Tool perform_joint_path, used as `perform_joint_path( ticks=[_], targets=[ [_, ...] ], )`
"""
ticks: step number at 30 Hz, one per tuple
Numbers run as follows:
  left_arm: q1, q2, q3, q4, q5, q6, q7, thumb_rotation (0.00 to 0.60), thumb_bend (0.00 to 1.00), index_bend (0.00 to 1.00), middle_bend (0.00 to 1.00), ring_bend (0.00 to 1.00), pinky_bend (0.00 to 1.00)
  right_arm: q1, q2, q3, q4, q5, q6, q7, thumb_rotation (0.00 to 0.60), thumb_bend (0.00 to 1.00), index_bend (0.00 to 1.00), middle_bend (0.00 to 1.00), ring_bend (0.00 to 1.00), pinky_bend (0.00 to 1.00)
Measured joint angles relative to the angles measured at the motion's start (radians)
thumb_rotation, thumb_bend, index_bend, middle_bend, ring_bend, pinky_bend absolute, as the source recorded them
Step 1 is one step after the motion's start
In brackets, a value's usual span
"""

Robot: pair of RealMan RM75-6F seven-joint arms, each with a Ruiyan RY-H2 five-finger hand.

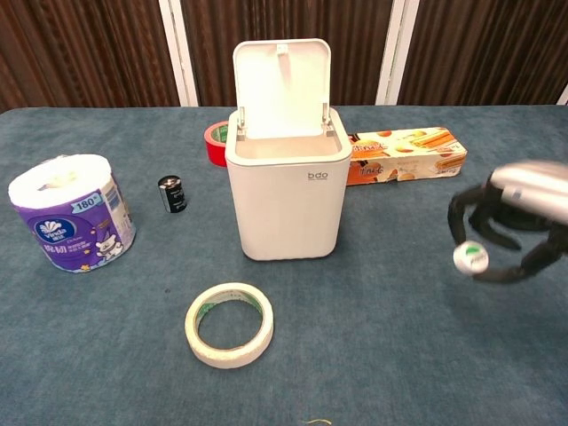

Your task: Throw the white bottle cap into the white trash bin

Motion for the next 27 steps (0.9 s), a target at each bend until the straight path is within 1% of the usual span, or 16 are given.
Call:
perform_joint_path(
  ticks=[3,7,9,11,14,18,21,23,27],
  targets=[
    [-0.002,-0.001,0.002,-0.003,0.0,-0.006,0.009,0.6,0.39,0.1,0.16,0.16,0.29,-0.009,0.047,0.024,-0.081,-0.026,0.093,-0.015,0.6,0.32,0.78,0.91,0.99,0.98],
    [-0.004,-0.003,0.004,-0.004,0.003,-0.009,0.019,0.6,0.39,0.11,0.16,0.17,0.29,-0.006,0.099,0.073,-0.203,-0.04,0.136,-0.062,0.6,0.32,0.78,0.92,0.99,0.98],
    [-0.006,-0.003,0.006,-0.005,0.002,-0.017,0.021,0.6,0.39,0.11,0.17,0.17,0.29,0.008,0.118,0.106,-0.265,-0.034,0.131,-0.093,0.6,0.32,0.78,0.92,0.99,0.98],
    [-0.008,-0.001,0.007,-0.008,-0.001,-0.025,0.02,0.6,0.38,0.11,0.17,0.17,0.29,0.032,0.127,0.134,-0.308,-0.016,0.101,-0.131,0.6,0.32,0.78,0.92,0.99,0.98],
    [-0.008,0.002,0.008,-0.011,-0.004,-0.028,0.024,0.6,0.38,0.11,0.17,0.17,0.29,0.073,0.121,0.18,-0.337,0.031,0.041,-0.21,0.6,0.32,0.77,0.92,0.99,0.98],
    [-0.008,0.004,0.008,-0.013,-0.001,-0.025,0.019,0.6,0.39,0.11,0.17,0.17,0.29,0.132,0.077,0.245,-0.34,0.118,-0.03,-0.338,0.6,0.32,0.77,0.92,0.99,0.98],
    [-0.008,0.005,0.009,-0.011,-0.002,-0.028,0.016,0.6,0.39,0.12,0.17,0.17,0.3,0.184,0.013,0.29,-0.316,0.195,-0.081,-0.421,0.6,0.32,0.76,0.92,0.99,0.98],
    [-0.008,0.007,0.009,-0.013,-0.005,-0.032,0.013,0.6,0.39,0.12,0.17,0.17,0.3,0.219,-0.035,0.316,-0.284,0.241,-0.11,-0.453,0.6,0.32,0.75,0.92,0.99,0.98],
    [-0.009,0.007,0.009,-0.012,-0.006,-0.033,0.013,0.6,0.38,0.12,0.17,0.17,0.3,0.27,-0.111,0.349,-0.208,0.296,-0.144,-0.47,0.6,0.32,0.75,0.92,0.99,0.98]
  ],
)
